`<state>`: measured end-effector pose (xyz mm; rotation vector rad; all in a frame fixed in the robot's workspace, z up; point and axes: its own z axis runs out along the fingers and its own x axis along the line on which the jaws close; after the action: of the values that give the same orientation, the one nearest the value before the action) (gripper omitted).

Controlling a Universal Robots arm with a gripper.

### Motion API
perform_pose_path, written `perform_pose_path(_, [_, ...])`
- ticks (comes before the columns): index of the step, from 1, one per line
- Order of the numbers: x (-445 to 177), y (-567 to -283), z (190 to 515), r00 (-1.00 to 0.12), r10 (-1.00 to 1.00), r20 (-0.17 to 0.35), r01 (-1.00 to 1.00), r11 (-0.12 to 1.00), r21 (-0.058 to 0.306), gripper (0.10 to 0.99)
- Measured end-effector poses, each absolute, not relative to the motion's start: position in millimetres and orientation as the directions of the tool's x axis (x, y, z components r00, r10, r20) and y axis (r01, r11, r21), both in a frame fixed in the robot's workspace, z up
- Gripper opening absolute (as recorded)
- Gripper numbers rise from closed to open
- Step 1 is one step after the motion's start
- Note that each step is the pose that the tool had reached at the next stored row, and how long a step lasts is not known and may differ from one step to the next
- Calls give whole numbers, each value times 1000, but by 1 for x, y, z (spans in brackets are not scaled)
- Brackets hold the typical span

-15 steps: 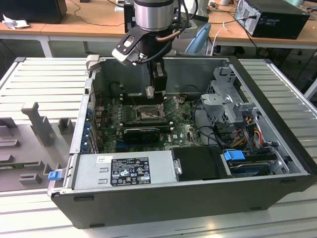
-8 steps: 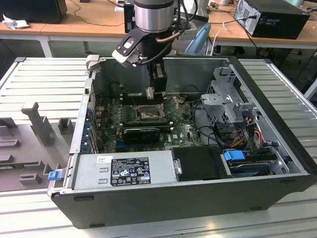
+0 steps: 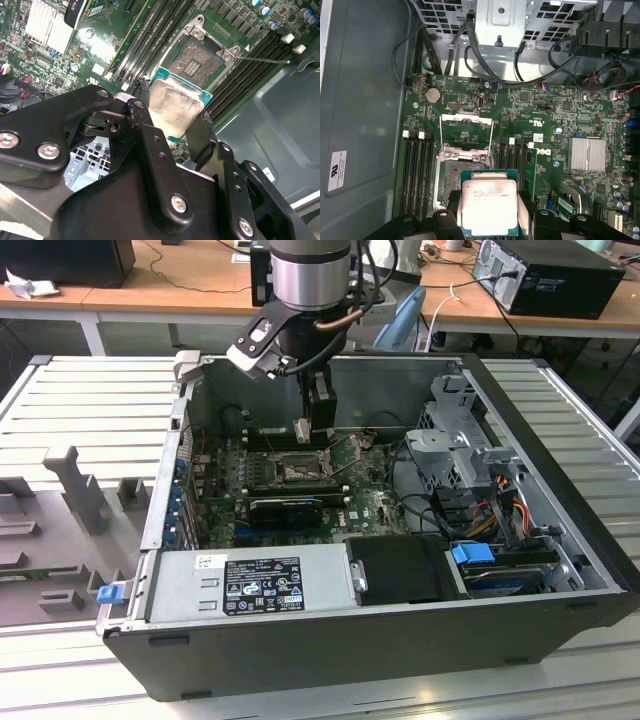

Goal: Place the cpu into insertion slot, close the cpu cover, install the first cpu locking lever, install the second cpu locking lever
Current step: 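Place the cpu into insertion slot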

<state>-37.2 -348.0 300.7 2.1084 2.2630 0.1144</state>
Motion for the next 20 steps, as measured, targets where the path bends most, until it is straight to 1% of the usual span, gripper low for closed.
perform_pose_path(20, [-37, -348, 294, -71, 997, 16, 994, 70, 86, 529])
